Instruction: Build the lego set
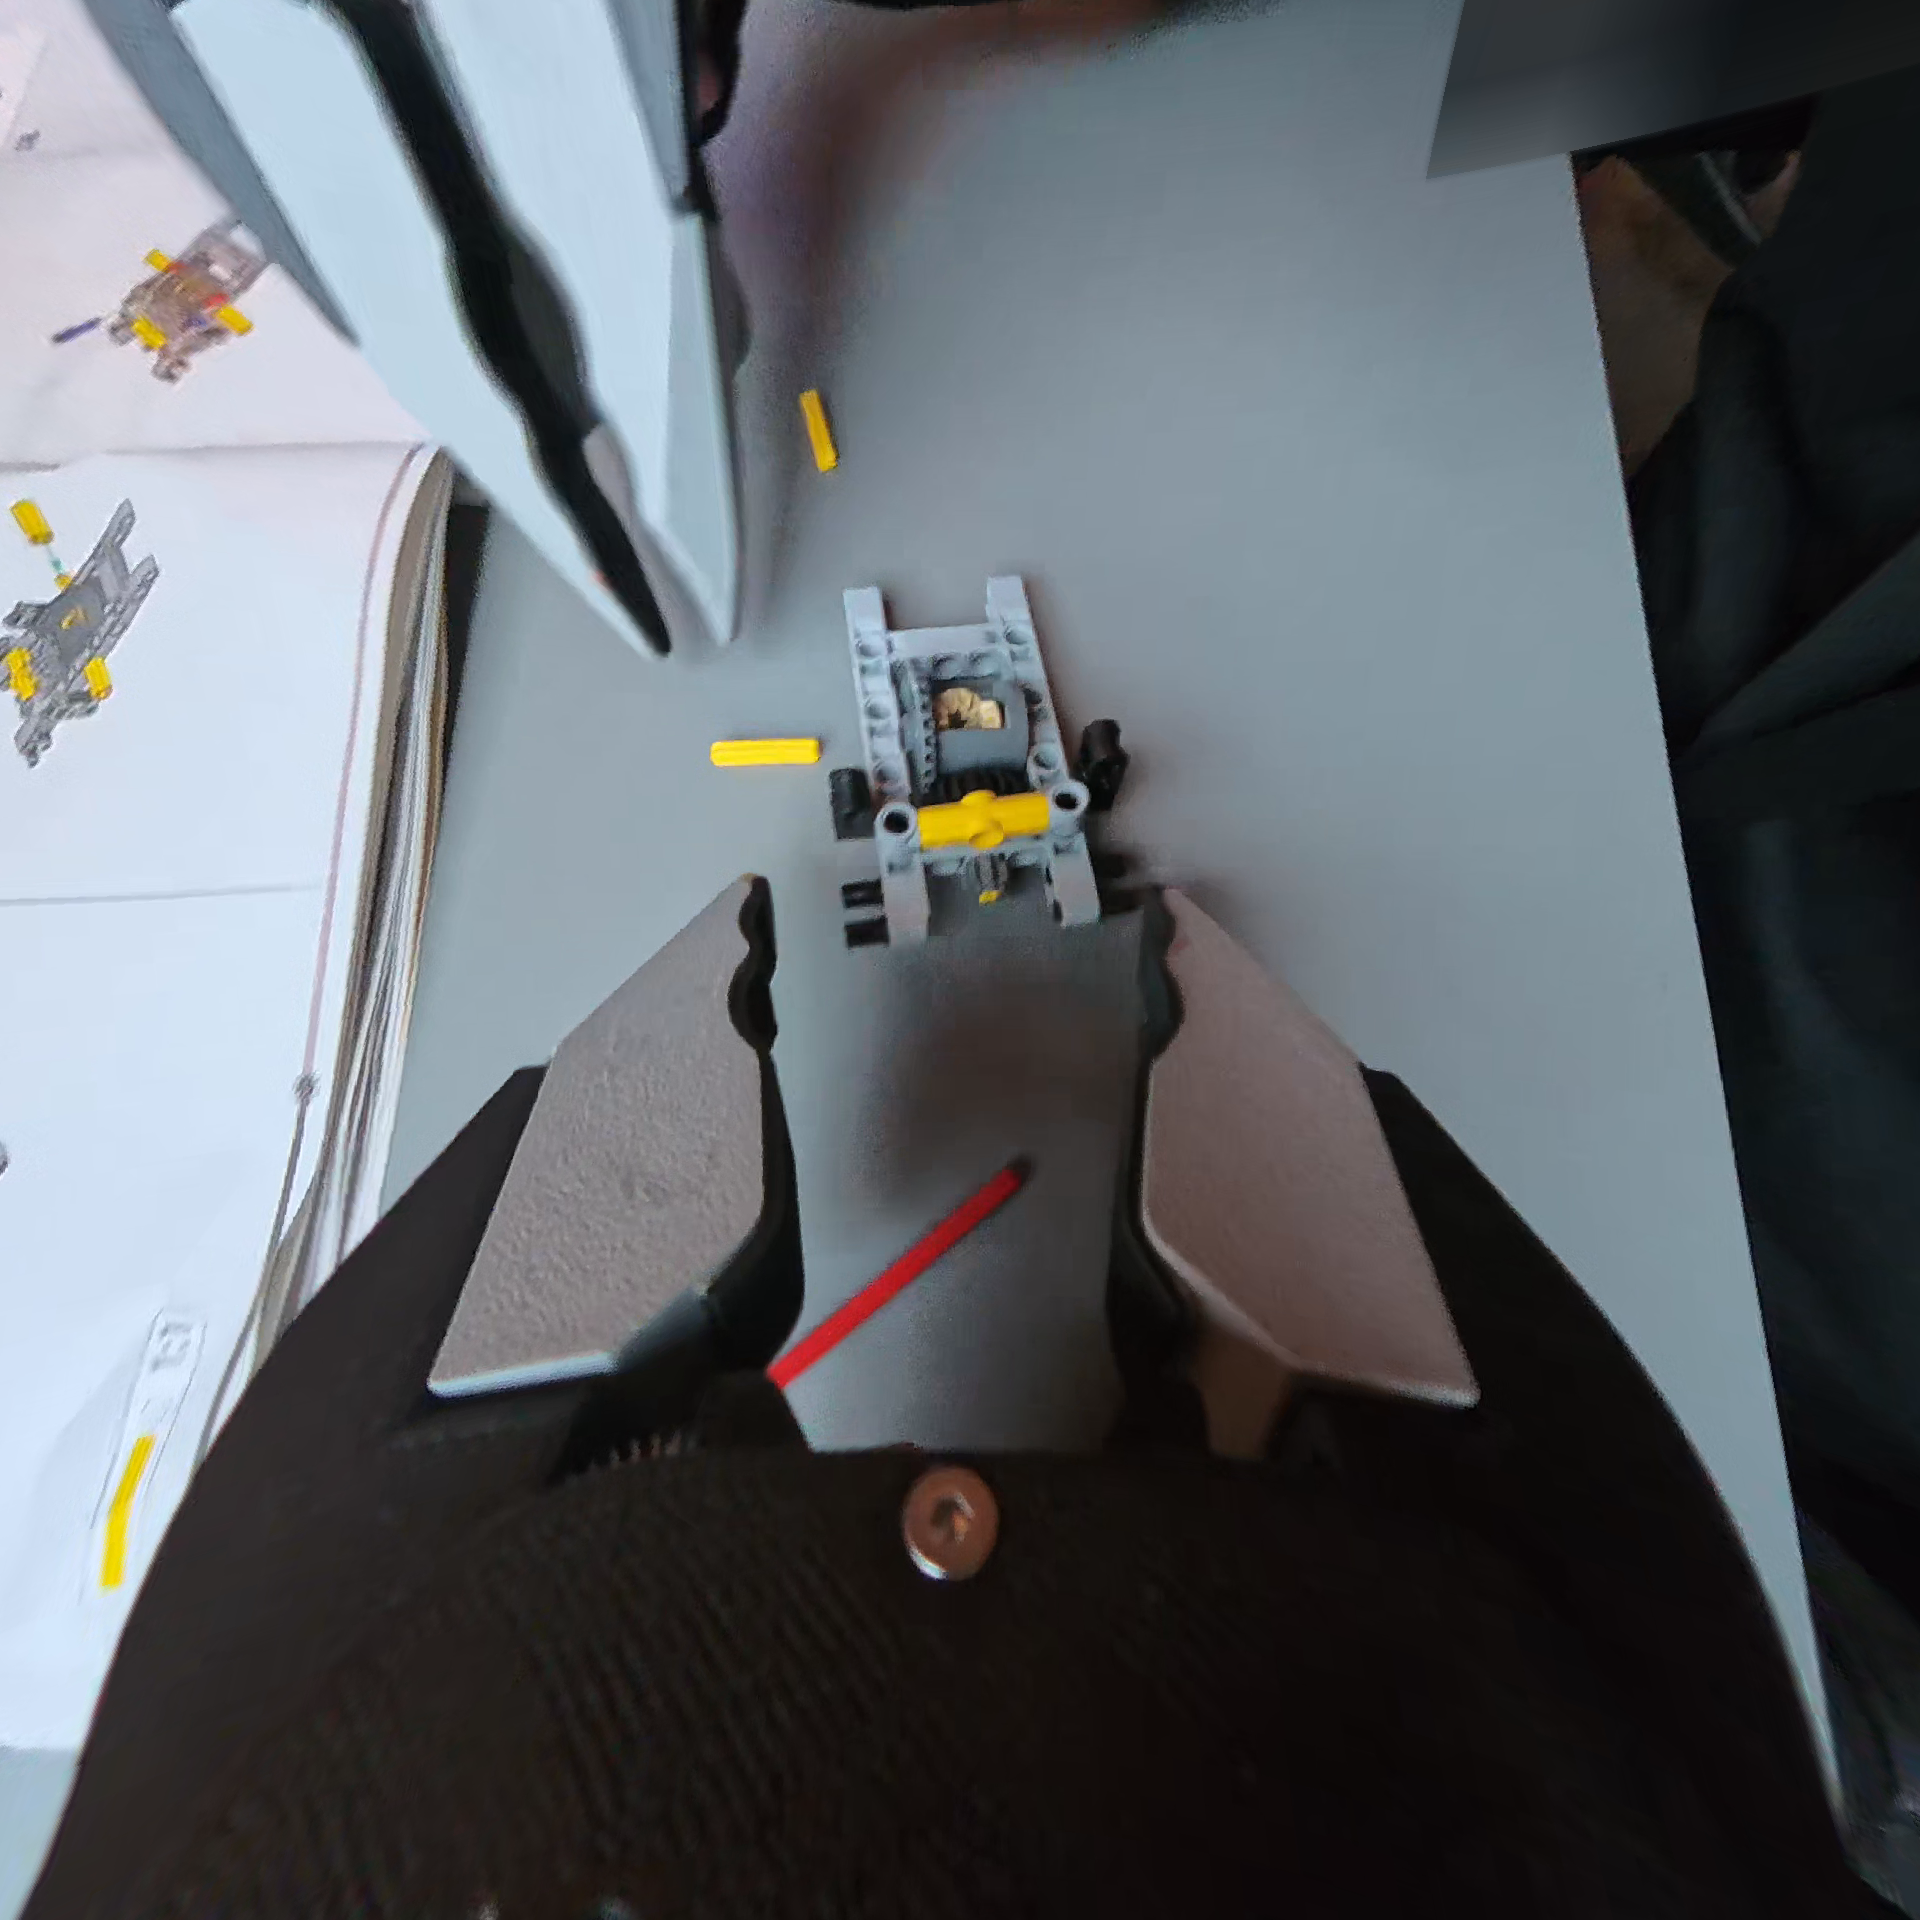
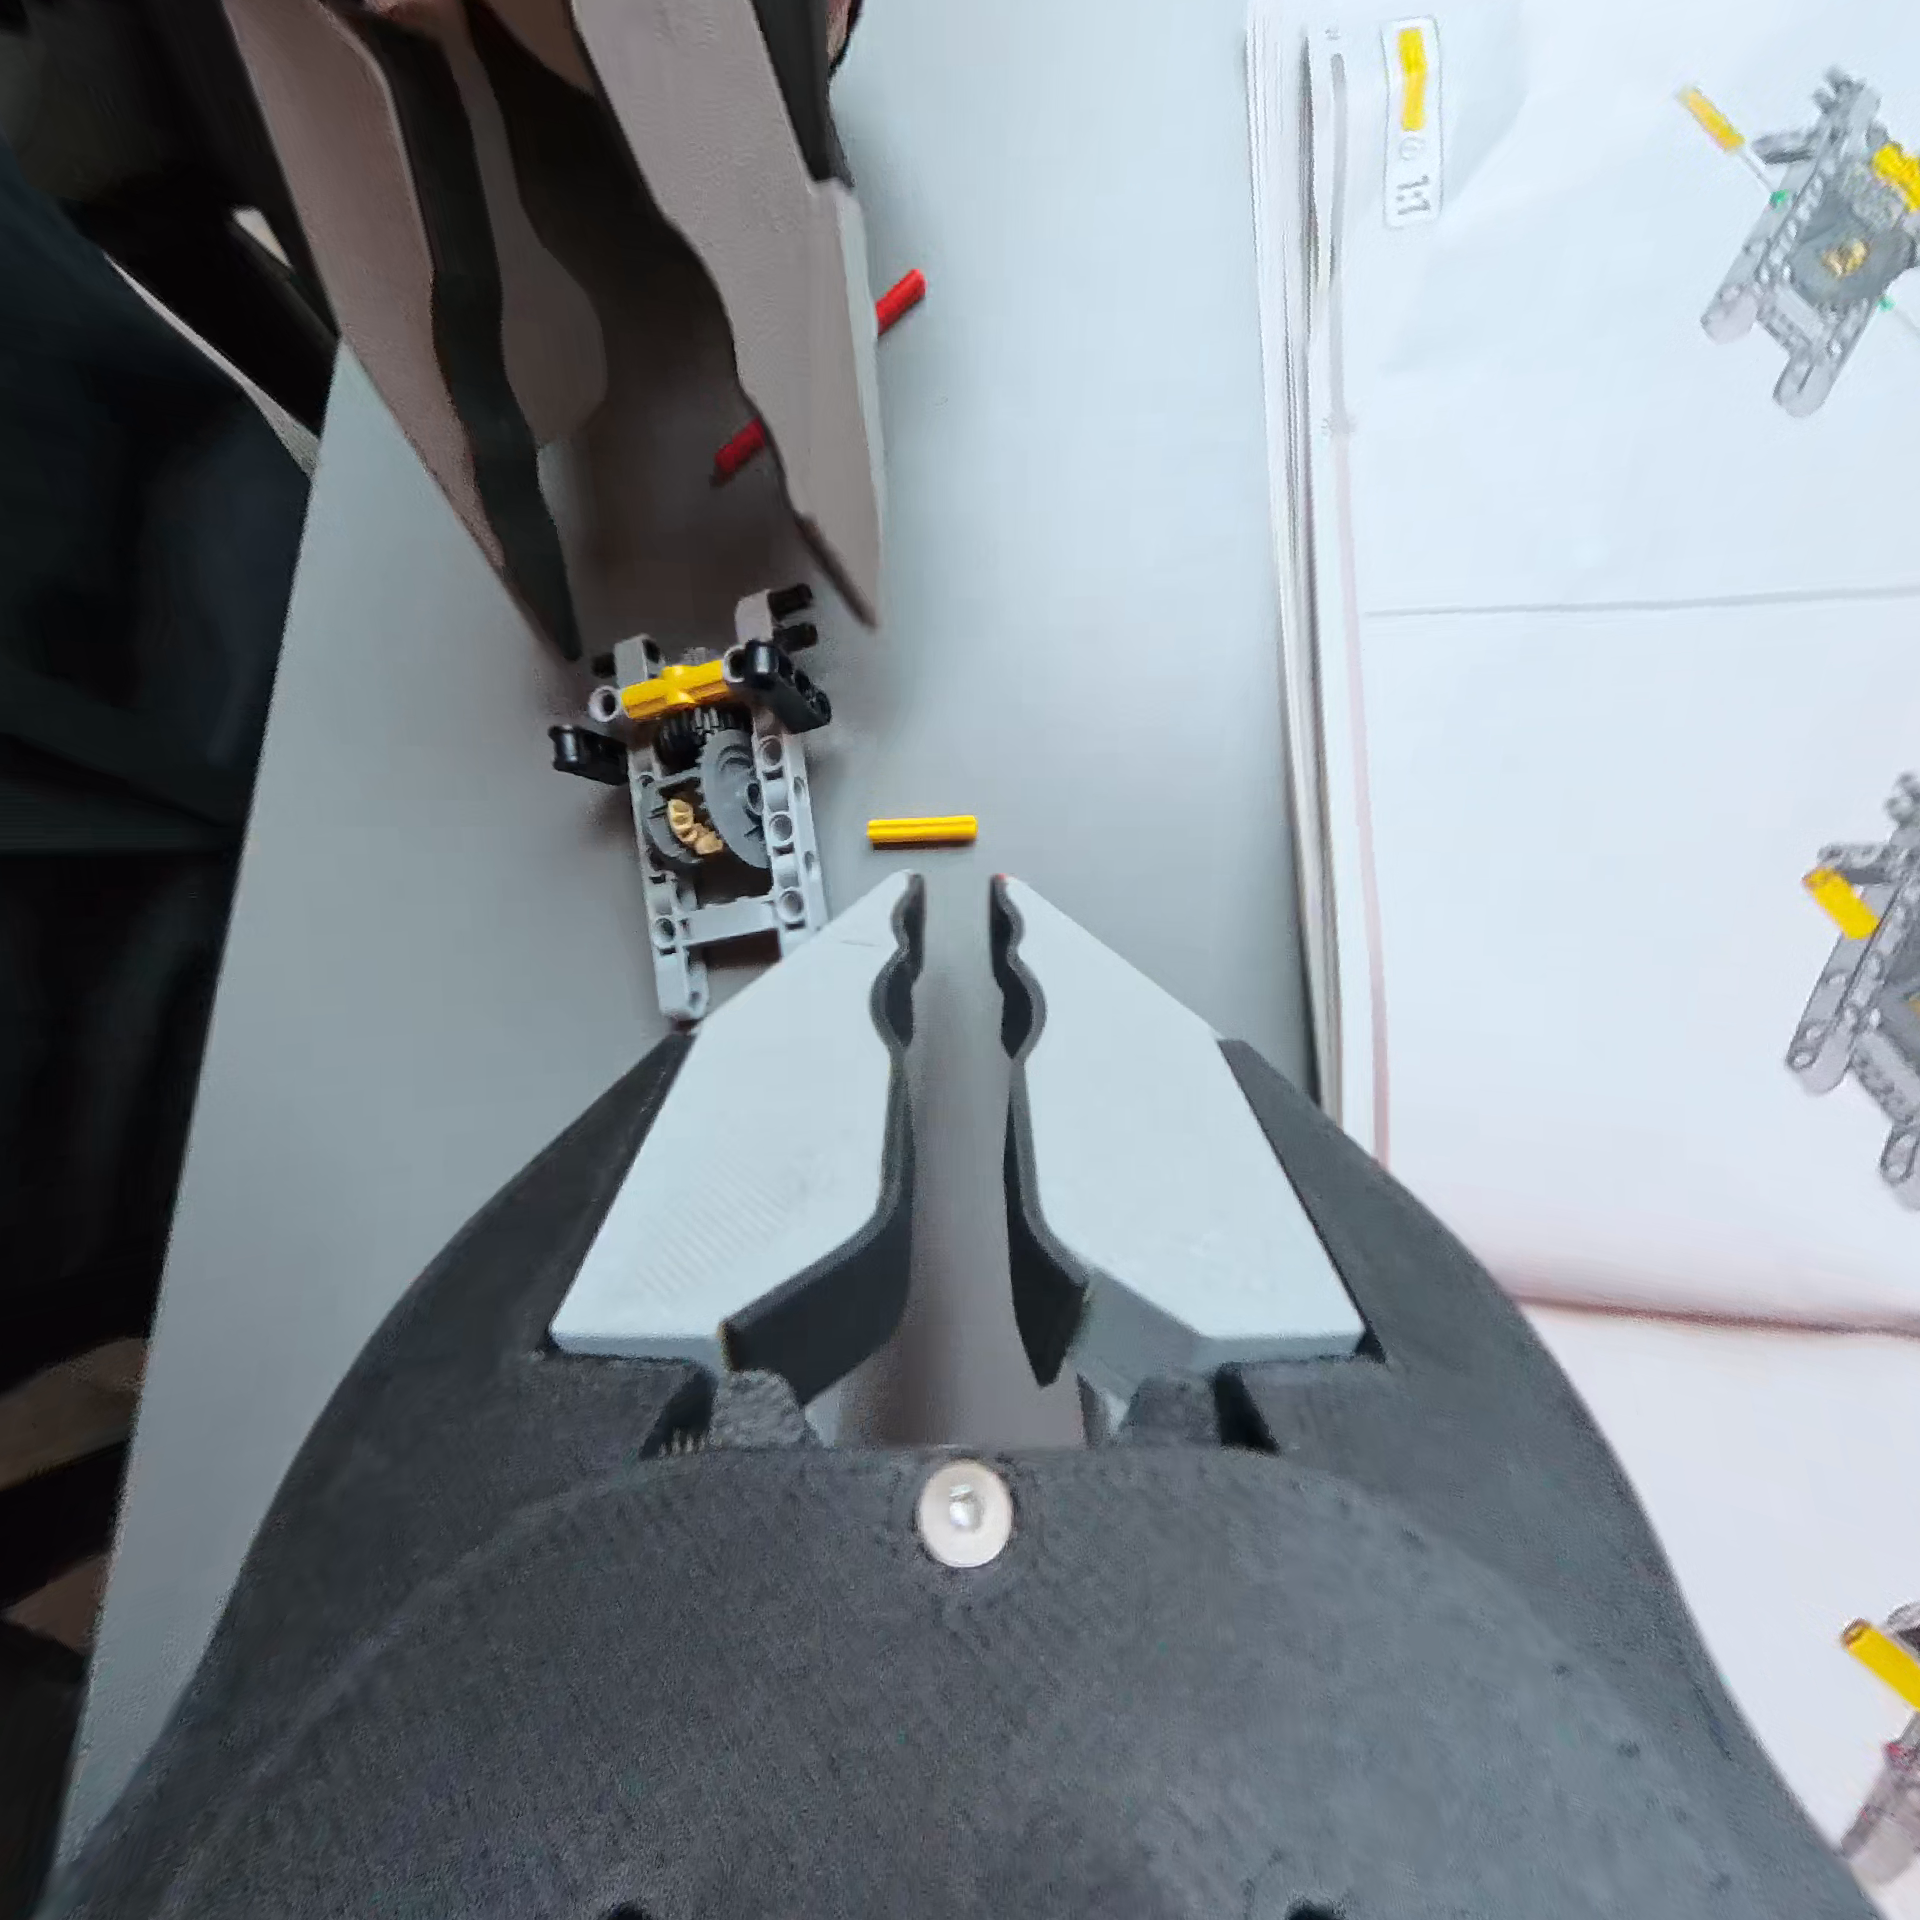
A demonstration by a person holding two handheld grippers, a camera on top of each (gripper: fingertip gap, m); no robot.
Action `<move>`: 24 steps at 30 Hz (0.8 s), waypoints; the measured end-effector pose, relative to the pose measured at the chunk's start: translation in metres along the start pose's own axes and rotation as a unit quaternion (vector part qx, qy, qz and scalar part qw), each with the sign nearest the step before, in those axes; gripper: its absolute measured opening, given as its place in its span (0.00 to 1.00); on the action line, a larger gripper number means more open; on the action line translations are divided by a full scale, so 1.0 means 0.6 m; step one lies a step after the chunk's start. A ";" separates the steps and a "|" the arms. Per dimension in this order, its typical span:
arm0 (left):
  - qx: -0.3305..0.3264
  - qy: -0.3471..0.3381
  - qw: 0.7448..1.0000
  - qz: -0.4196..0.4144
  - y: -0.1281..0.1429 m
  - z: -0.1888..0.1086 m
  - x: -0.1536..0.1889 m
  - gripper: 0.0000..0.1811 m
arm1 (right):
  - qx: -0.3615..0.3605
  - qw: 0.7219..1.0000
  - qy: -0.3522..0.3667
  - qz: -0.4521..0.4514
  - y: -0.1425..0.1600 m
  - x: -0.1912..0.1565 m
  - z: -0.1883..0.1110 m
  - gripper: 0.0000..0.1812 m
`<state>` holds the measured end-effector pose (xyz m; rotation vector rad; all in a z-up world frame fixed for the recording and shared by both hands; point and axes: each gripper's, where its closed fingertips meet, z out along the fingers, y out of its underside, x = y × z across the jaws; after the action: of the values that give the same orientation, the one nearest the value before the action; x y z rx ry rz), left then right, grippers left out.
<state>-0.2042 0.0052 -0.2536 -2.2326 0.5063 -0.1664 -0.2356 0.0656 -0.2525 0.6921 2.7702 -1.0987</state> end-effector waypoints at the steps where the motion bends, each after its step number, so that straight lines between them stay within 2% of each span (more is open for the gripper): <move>1: -0.001 -0.005 1.000 -0.006 0.002 -0.009 -0.004 0.38 | 0.002 1.000 0.006 0.010 0.001 -0.001 -0.003 0.09; 4: 0.006 -0.020 0.999 -0.029 0.007 -0.038 -0.017 0.37 | 0.016 0.996 0.084 0.039 0.002 0.021 -0.022 0.07; 7: 0.006 -0.029 0.998 -0.064 0.020 -0.053 -0.020 0.38 | 0.078 0.987 0.132 0.055 -0.013 0.021 -0.056 0.06; 9: 0.006 -0.023 0.996 -0.091 0.027 -0.054 -0.011 0.40 | 0.134 0.979 0.140 0.070 -0.019 0.012 -0.081 0.03; 11: 0.006 -0.016 0.994 -0.112 0.031 -0.052 0.005 0.42 | 0.176 0.978 0.090 0.074 -0.020 -0.019 -0.090 0.05; 12: 0.002 -0.017 0.993 -0.118 0.034 -0.050 0.011 0.42 | 0.174 0.980 0.067 0.072 -0.012 -0.033 -0.089 0.06; 13: -0.002 -0.023 0.992 -0.123 0.036 -0.048 0.017 0.43 | 0.163 0.982 0.059 0.072 0.000 -0.041 -0.085 0.12; 18: 0.008 -0.056 0.985 -0.166 0.025 -0.033 0.035 0.43 | 0.113 0.993 0.044 0.003 0.022 -0.079 -0.038 0.30; 21: -0.011 -0.088 0.981 -0.171 0.028 -0.015 0.031 0.43 | 0.077 0.996 0.036 -0.033 0.028 -0.087 -0.006 0.32; 24: -0.031 -0.108 0.980 -0.163 0.029 -0.002 0.024 0.43 | 0.042 0.996 0.067 -0.041 0.039 -0.063 0.014 0.33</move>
<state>-0.1968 -0.0117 -0.2667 -2.3473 0.0252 -0.0766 -0.1920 0.0608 -0.2646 0.6914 2.9029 -1.2334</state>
